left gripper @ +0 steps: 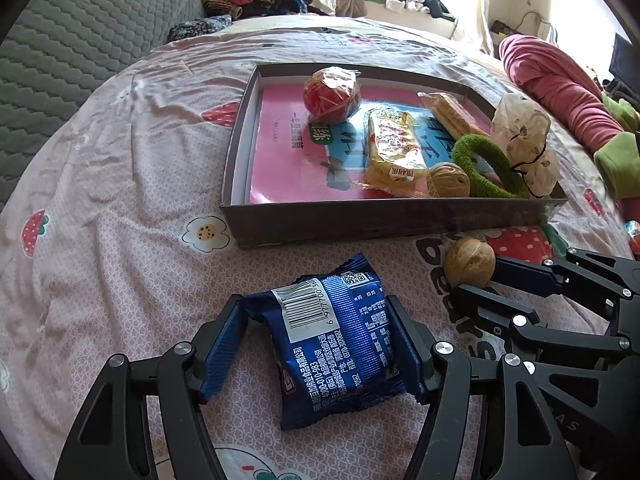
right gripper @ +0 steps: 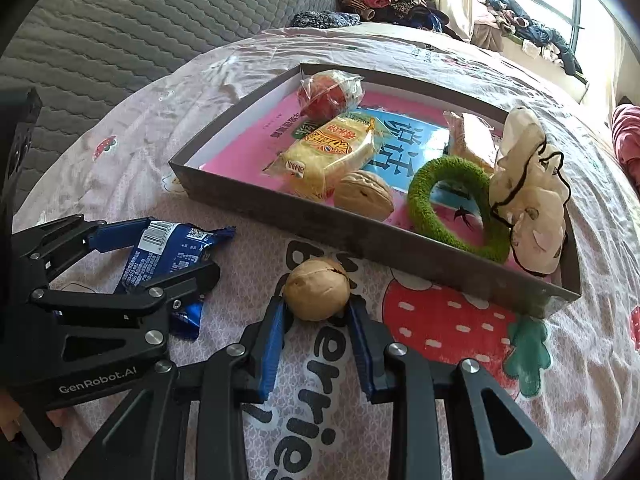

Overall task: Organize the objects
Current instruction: 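Close the left tool on the blue snack packet while the right tool grasps the walnut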

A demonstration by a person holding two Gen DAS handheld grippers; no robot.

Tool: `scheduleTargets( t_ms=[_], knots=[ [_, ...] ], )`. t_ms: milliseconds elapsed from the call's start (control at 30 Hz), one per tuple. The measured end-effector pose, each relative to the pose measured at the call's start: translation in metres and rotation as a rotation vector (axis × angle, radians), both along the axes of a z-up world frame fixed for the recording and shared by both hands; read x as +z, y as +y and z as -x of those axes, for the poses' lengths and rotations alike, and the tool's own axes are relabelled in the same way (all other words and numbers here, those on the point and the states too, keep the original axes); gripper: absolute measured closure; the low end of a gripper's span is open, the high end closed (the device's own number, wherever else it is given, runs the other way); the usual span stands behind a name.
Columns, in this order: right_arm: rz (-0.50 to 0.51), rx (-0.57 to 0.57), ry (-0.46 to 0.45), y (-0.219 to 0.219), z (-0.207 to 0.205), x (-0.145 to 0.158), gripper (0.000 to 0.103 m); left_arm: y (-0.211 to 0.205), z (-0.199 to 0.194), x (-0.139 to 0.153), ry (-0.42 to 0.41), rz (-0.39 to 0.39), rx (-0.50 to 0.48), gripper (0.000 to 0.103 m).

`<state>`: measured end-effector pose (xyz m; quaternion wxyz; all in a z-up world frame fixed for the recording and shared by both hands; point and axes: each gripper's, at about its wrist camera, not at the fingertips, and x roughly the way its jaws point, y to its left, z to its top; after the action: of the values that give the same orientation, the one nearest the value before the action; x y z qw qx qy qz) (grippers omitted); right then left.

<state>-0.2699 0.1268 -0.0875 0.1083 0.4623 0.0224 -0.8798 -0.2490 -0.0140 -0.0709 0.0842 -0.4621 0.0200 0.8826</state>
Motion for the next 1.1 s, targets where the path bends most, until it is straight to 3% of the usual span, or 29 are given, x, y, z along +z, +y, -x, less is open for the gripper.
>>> scheduleTargets(
  t_ms=[533,1100],
  knots=[
    [0.028,-0.007,0.024,0.005,-0.009,0.016,0.077,-0.003,-0.004,0.016,0.031,-0.001,0.007,0.034],
    [0.072,-0.011,-0.009,0.000,0.008,0.004,0.077,-0.008,0.000,0.009,0.023,-0.007,0.007,0.034]
  ],
)
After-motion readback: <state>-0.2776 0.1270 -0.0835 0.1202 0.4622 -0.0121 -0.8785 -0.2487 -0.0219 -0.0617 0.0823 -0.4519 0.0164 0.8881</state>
